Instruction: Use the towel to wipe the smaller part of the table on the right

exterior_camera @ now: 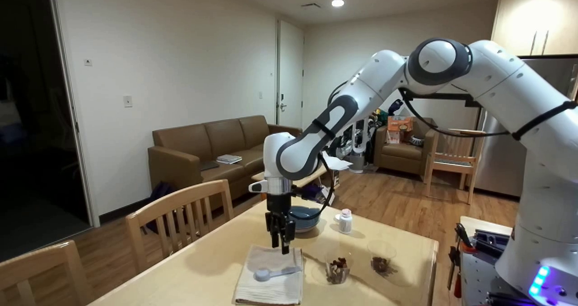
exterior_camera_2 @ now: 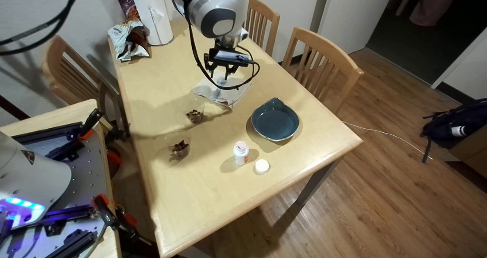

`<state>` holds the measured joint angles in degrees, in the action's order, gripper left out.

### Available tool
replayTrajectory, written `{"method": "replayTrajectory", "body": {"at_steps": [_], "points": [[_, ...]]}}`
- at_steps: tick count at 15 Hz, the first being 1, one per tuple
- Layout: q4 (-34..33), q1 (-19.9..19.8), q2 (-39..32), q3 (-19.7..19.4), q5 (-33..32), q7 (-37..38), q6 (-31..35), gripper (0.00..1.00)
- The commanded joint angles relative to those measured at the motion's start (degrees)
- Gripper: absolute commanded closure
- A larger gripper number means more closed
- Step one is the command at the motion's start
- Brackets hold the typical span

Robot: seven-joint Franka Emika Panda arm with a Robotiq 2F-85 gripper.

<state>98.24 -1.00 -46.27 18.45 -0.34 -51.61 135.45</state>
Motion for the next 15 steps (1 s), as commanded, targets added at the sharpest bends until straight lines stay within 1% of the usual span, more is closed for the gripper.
{"method": "replayTrajectory", "body": {"at_steps": [1, 2, 4, 6, 7, 8, 9, 15], "points": [[5.05, -1.1, 5.99, 1.16, 1.91, -1.63, 2.33, 0.1], [5.49, -0.9, 7.13, 1.15, 1.99, -1.31, 2.77, 0.02], [6.35, -0.85, 9.27, 1.52, 2.42, -1.52, 3.97, 0.0], [7.05, -1.43, 11.26, 2.79, 4.18, -2.33, 5.6, 0.0], [7.49, -1.86, 12.13, 3.67, 5.54, -3.02, 7.01, 0.0], [7.99, -2.46, 12.87, 4.9, 7.52, -3.93, 9.76, 0.0], [4.16, 0.42, 9.76, 1.84, 5.06, -1.19, 6.04, 0.0], [4.28, 1.02, 9.79, 1.31, 5.28, -1.21, 6.22, 0.0]]}}
